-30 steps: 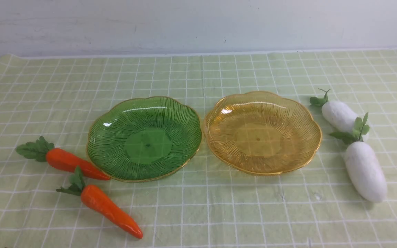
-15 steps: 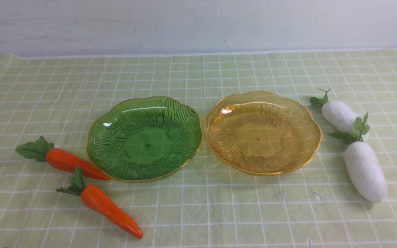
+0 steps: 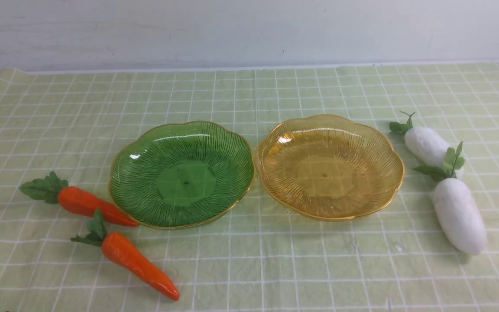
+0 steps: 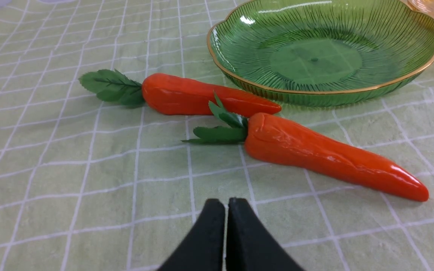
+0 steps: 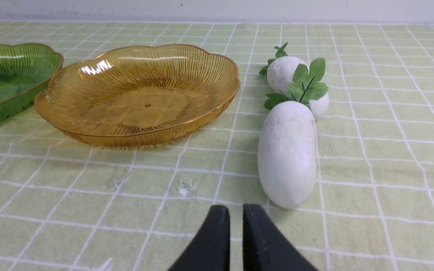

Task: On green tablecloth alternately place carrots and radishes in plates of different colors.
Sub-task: 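Place the white radish on the plate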

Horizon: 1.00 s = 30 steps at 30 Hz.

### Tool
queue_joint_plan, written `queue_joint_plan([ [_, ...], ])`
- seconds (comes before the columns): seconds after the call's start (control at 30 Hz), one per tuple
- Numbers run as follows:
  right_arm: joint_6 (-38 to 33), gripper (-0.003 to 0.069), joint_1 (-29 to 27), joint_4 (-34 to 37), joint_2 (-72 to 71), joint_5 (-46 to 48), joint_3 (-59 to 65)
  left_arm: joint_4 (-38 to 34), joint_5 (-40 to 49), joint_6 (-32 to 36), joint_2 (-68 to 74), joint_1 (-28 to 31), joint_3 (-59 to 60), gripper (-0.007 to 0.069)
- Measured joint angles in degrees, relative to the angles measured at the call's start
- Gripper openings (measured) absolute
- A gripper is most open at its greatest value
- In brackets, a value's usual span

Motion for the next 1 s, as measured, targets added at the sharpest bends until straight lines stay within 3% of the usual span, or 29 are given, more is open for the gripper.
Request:
queue_joint_plan([
  [0.27, 0.48, 0.0043, 0.00, 0.83, 0.00, -0.64, 0.07, -2.92, -0.05, -1.23, 0.00, 0.00, 0.00, -0.0008],
  [0.47, 9.99, 0.0043, 0.00, 19.59, 0.00, -7.62, 0.68, -26.87, -0.47, -14.20, 0.00, 0.00, 0.00, -0.0008],
  [0.63, 12.66, 0.0043, 0.00, 30.69, 0.00, -9.39, 0.68, -44.53, -1.31, -19.12, 0.00, 0.00, 0.00, -0.0008],
  [0.9, 12.91, 0.0043, -0.06, 34.16, 0.00, -8.98, 0.54, -54.84, -2.83, -16.08, 0.00, 0.00, -0.63, -0.0008],
  [1.0, 10.27, 0.0043, -0.06, 33.60, 0.00, -6.69, -2.06, -56.37, -2.32, -9.47, 0.00, 0.00, -5.61, -0.0008],
])
